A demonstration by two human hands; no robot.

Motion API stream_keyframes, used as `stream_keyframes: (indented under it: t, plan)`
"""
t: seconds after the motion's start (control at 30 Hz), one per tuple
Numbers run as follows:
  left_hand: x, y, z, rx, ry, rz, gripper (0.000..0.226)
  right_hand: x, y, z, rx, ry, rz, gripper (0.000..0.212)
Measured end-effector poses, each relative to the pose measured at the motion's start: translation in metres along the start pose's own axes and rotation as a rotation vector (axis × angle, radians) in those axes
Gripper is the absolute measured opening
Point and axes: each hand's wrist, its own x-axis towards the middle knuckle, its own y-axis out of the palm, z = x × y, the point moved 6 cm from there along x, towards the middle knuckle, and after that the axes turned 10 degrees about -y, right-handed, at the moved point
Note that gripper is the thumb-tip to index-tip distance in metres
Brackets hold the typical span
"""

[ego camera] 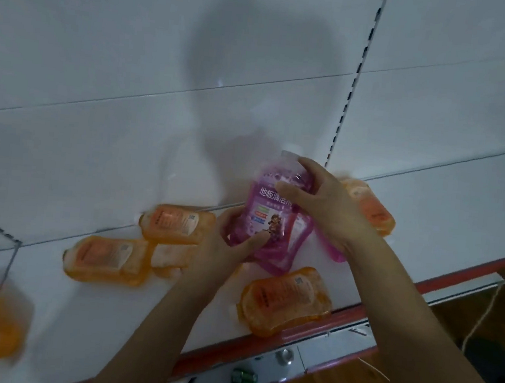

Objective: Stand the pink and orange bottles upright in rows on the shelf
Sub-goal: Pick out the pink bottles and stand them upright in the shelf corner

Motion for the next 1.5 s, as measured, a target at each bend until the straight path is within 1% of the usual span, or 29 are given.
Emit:
stream_keyframes:
  t: [0.1,0.2,0.3,0.37,0.43,0.5,0.6,0.63,0.77,0.87,0.97,1.1,1.17,1.33,1.43,1.5]
  plan:
    - [-0.014,-0.033,0.006,-0.005,0.001,-0.086,0.058,0.014,0.040,-0.006,0.070,-0.025,0.135,0.059]
    - [-0.035,-0.072,0.013,-0.003,-0.014,-0.153,0.056,0.023,0.094,-0.012,0.070,-0.016,0.273,0.070]
    - [-0.069,-0.118,0.017,-0.020,-0.002,-0.284,0.054,0.022,0.156,-0.010,0.091,-0.025,0.395,0.076]
    - [-0.099,-0.147,0.017,-0.035,0.023,-0.366,0.052,0.014,0.201,-0.004,0.135,-0.036,0.441,0.073]
    - [-0.134,-0.178,0.022,-0.066,0.043,-0.447,0.046,-0.001,0.250,0.006,0.178,-0.037,0.511,0.064]
    - [-0.171,-0.209,0.027,-0.120,0.053,-0.531,0.040,-0.020,0.300,0.018,0.184,-0.043,0.604,0.064]
    - [-0.228,-0.259,0.037,-0.148,0.077,-0.648,0.043,-0.052,0.374,0.035,0.175,-0.055,0.703,0.055]
    - [-0.248,-0.275,0.040,-0.147,0.086,-0.687,0.044,-0.065,0.399,0.040,0.175,-0.056,0.730,0.056]
    - [-0.323,-0.343,0.058,-0.127,0.110,-0.816,0.041,-0.115,0.496,0.045,0.200,-0.016,0.827,0.069]
    - [-0.370,-0.385,0.077,-0.173,0.113,-0.846,0.039,-0.150,0.558,0.051,0.192,-0.026,0.912,0.066]
    - [-0.404,-0.423,0.091,-0.194,0.108,-0.845,0.044,-0.173,0.606,0.055,0.186,-0.059,0.927,0.056]
    - [-0.415,-0.475,0.103,-0.134,0.083,-0.853,0.041,-0.176,0.653,0.056,0.120,-0.126,0.923,0.061]
    - [-0.408,-0.502,0.107,-0.072,0.062,-0.863,0.041,-0.170,0.672,0.055,0.068,-0.165,0.912,0.059]
    - [-0.372,-0.573,0.116,0.088,0.016,-0.858,0.048,-0.140,0.716,0.032,-0.150,-0.262,0.886,0.049]
    - [-0.347,-0.612,0.123,0.177,-0.031,-0.865,0.051,-0.120,0.737,0.013,-0.167,-0.272,0.818,0.061]
    - [-0.335,-0.630,0.127,0.297,-0.054,-0.918,0.054,-0.115,0.748,0.002,-0.175,-0.319,0.786,0.059]
